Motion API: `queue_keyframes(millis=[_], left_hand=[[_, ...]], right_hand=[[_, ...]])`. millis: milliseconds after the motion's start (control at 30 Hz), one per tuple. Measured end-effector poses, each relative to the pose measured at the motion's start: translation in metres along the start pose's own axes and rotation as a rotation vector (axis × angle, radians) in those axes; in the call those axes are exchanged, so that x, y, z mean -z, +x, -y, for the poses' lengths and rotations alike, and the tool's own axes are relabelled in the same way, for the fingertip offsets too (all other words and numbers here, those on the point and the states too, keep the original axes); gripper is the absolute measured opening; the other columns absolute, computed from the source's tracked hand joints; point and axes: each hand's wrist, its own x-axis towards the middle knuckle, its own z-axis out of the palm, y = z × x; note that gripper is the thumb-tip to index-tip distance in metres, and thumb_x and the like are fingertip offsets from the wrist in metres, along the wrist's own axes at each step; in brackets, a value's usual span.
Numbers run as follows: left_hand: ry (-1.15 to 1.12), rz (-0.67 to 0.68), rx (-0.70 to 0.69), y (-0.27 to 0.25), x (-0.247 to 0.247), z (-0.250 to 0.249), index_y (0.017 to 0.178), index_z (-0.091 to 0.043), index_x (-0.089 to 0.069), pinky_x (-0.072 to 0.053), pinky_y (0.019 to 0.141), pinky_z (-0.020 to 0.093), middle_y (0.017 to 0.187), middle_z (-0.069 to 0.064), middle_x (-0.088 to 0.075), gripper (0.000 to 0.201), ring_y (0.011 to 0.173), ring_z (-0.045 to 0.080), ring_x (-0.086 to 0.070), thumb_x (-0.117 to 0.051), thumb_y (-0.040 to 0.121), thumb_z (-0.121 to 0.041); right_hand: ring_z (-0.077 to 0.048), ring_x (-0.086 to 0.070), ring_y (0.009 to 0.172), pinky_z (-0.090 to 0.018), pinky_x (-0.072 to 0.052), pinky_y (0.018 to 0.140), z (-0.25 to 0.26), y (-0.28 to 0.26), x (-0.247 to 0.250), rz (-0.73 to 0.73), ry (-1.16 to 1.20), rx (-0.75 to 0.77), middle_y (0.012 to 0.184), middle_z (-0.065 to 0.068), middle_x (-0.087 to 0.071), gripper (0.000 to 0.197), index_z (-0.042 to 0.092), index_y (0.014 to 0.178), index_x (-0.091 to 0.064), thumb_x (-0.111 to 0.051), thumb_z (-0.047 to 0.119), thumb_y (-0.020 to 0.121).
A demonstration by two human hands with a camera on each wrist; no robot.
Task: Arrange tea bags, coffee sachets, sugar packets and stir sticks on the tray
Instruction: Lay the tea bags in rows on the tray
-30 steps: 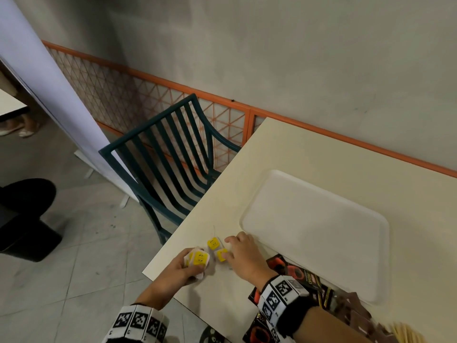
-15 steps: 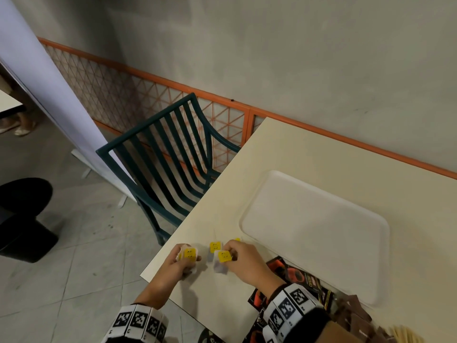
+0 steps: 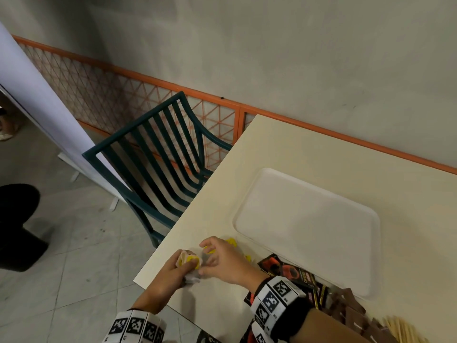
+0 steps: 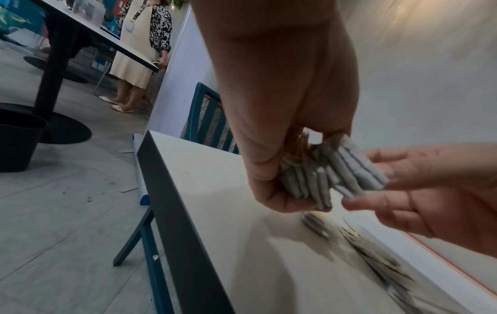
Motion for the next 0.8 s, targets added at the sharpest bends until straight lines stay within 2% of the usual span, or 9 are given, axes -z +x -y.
queue_keyframes(millis=[100,167,233,300,433,500,567,700,800], left_hand=[[0.042,-0.091,-0.047,0.002,0.003,0.000,0.096,-0.007,-0.057,-0.046,0.070,0.035,0.086,0.014,-0.060,0.008,0.077,0.024,-0.056,-0.056,0.091,-0.014],[0.114,-0.093,-0.085,0.003,0.002,-0.002,0.095,-0.011,-0.057,-0.046,0.063,0.029,0.086,0.011,-0.059,0.005,0.074,0.020,-0.054,-0.057,0.090,-0.013],[0.195,-0.075,-0.107,0.004,-0.003,-0.006,0.100,-0.013,-0.056,-0.045,0.054,0.020,0.085,0.007,-0.058,0.011,0.069,0.015,-0.054,-0.059,0.089,-0.014],[0.248,-0.060,-0.092,0.008,-0.008,-0.008,0.107,-0.014,-0.054,-0.048,0.055,0.019,0.089,0.004,-0.060,0.022,0.073,0.013,-0.057,-0.063,0.087,-0.016],[0.425,-0.075,-0.093,0.023,-0.016,-0.009,0.115,-0.015,-0.055,-0.054,0.081,0.034,0.104,0.007,-0.060,0.049,0.094,0.021,-0.061,-0.073,0.072,-0.032],[0.548,-0.114,-0.098,0.030,-0.023,-0.008,0.123,-0.015,-0.051,-0.044,0.092,0.029,0.112,0.006,-0.047,0.055,0.100,0.019,-0.052,-0.070,0.075,-0.031],[0.629,-0.115,-0.086,0.035,-0.031,-0.008,0.132,-0.017,-0.044,-0.039,0.091,0.022,0.113,0.004,-0.033,0.054,0.098,0.016,-0.043,-0.065,0.083,-0.023],[0.735,-0.085,-0.067,0.038,-0.041,-0.003,0.130,-0.021,-0.047,-0.050,0.090,0.041,0.109,0.002,-0.025,0.050,0.105,0.030,-0.047,-0.063,0.082,-0.025],[0.815,-0.078,-0.102,0.037,-0.041,-0.001,0.121,-0.018,-0.050,-0.052,0.086,0.042,0.106,0.003,-0.030,0.040,0.103,0.031,-0.047,-0.061,0.083,-0.026]], right_hand=[[-0.023,-0.040,0.120,-0.034,-0.036,0.102,-0.012,0.001,0.009,-0.134,-0.450,0.029,0.131,-0.006,-0.041,0.046,0.017,0.131,-0.042,-0.057,0.022,0.087],[-0.028,-0.031,0.127,-0.039,-0.031,0.104,-0.019,-0.001,0.015,-0.123,-0.710,-0.018,0.139,-0.008,-0.033,0.052,0.016,0.136,-0.035,-0.054,0.030,0.089],[-0.032,-0.027,0.129,-0.043,-0.029,0.106,-0.028,-0.003,0.016,-0.024,-0.862,-0.103,0.141,-0.012,-0.028,0.063,0.014,0.138,-0.030,-0.057,0.037,0.086],[-0.034,-0.028,0.128,-0.045,-0.030,0.106,-0.035,-0.007,0.014,0.041,-0.926,-0.138,0.141,-0.015,-0.028,0.069,0.015,0.140,-0.026,-0.061,0.037,0.084],[-0.031,-0.033,0.122,-0.041,-0.043,0.093,-0.039,-0.016,0.012,0.017,-0.823,-0.093,0.133,-0.013,-0.035,0.052,0.017,0.135,-0.035,-0.057,0.022,0.088],[-0.029,-0.036,0.119,-0.040,-0.046,0.088,-0.038,-0.019,0.012,-0.012,-0.788,-0.071,0.128,-0.012,-0.038,0.041,0.016,0.129,-0.043,-0.052,0.014,0.090],[-0.028,-0.038,0.117,-0.039,-0.047,0.085,-0.039,-0.020,0.013,-0.044,-0.763,-0.064,0.124,-0.012,-0.041,0.035,0.014,0.125,-0.048,-0.043,0.005,0.091],[-0.026,-0.044,0.113,-0.031,-0.043,0.083,-0.043,-0.022,0.019,-0.118,-0.629,-0.064,0.118,-0.010,-0.048,0.035,0.012,0.119,-0.056,-0.041,0.005,0.089],[-0.023,-0.052,0.108,-0.022,-0.039,0.082,-0.043,-0.022,0.027,-0.211,-0.449,-0.051,0.115,-0.009,-0.053,0.032,0.014,0.116,-0.061,-0.047,0.010,0.087]])
